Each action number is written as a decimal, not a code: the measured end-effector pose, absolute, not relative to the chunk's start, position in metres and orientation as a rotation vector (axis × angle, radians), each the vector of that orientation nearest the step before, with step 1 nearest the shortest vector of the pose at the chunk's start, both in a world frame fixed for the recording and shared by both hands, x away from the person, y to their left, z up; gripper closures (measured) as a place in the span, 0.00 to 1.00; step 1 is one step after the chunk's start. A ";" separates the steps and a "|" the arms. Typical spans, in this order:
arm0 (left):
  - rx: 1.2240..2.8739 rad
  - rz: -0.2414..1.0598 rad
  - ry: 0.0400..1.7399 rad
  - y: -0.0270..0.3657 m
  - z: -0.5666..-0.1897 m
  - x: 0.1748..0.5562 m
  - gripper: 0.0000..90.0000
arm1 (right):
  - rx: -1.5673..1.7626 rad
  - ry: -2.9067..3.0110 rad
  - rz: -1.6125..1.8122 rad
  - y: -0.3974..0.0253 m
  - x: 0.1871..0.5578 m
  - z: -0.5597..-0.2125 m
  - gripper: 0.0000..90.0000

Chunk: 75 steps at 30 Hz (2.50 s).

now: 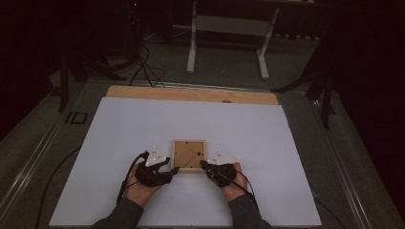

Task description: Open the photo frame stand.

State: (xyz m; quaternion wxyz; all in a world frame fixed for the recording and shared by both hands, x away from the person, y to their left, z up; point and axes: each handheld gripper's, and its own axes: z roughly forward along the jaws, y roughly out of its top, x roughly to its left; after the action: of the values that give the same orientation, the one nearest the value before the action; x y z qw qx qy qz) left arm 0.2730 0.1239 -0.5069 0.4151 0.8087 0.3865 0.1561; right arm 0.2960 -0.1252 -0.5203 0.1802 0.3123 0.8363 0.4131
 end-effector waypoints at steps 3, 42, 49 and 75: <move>2.044 0.397 0.968 0.118 -0.505 0.278 0.55 | 0.878 2.365 1.168 -0.124 0.295 -0.521 1.00; 2.170 0.396 0.995 0.088 -0.510 0.308 0.55 | 0.889 2.354 1.194 -0.125 0.296 -0.523 1.00; 2.173 0.383 1.003 0.088 -0.507 0.309 0.56 | 0.892 2.352 1.196 -0.125 0.296 -0.523 1.00; 2.179 0.345 1.020 0.093 -0.505 0.308 0.54 | 0.894 2.350 1.200 -0.125 0.296 -0.524 1.00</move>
State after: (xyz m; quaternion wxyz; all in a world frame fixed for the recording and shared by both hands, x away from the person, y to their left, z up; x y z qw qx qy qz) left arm 0.3078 0.0929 -0.5047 0.3481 0.8405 0.3933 0.1331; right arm 0.2956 -0.1248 -0.5236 0.1768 0.3160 0.8303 0.4237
